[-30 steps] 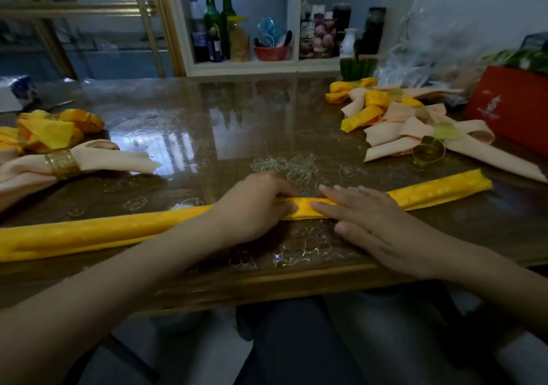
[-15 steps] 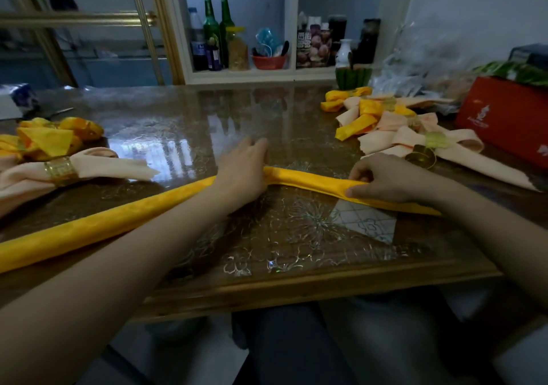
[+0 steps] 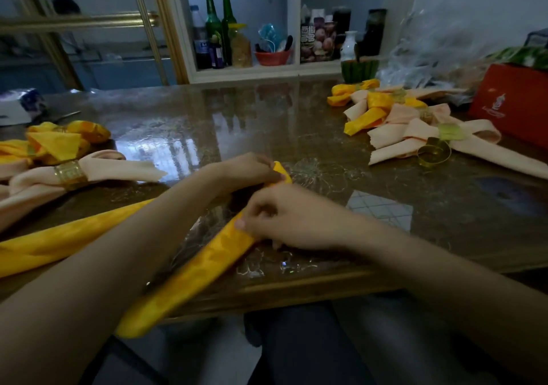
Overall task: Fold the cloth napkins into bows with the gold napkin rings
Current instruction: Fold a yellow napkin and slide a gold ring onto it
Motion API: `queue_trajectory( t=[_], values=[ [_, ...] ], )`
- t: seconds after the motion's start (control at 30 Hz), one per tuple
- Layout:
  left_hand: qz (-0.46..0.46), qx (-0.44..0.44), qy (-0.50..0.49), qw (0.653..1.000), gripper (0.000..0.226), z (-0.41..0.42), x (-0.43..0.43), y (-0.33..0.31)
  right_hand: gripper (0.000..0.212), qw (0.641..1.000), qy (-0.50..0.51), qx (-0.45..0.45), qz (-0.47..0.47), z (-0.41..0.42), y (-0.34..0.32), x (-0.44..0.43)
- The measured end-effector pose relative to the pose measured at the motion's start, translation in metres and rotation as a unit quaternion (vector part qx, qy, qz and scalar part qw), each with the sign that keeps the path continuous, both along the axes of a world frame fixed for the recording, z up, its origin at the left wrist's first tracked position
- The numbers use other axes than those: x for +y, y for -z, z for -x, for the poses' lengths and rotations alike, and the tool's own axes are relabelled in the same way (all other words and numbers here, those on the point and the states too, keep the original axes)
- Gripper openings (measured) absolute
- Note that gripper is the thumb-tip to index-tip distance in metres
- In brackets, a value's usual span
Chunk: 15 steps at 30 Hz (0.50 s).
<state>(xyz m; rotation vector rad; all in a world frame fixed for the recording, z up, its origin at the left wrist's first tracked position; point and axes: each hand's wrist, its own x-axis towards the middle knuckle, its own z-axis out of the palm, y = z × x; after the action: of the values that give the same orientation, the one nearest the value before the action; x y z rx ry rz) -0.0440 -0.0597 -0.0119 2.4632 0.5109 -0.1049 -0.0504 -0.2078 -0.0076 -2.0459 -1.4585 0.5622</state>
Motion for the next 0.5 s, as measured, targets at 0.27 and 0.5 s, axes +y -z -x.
queue_trajectory(
  t=[0.27, 0.5],
  values=[
    [0.068, -0.122, -0.024, 0.990, 0.018, 0.021, 0.018, 0.002, 0.035, 0.994, 0.026, -0.067, -0.087, -0.057, 0.020, 0.020],
    [-0.122, -0.130, -0.013, 0.984, 0.016, 0.082, 0.065, 0.001, 0.026, 0.989, 0.014, -0.123, -0.078, -0.065, 0.029, 0.028]
  ],
)
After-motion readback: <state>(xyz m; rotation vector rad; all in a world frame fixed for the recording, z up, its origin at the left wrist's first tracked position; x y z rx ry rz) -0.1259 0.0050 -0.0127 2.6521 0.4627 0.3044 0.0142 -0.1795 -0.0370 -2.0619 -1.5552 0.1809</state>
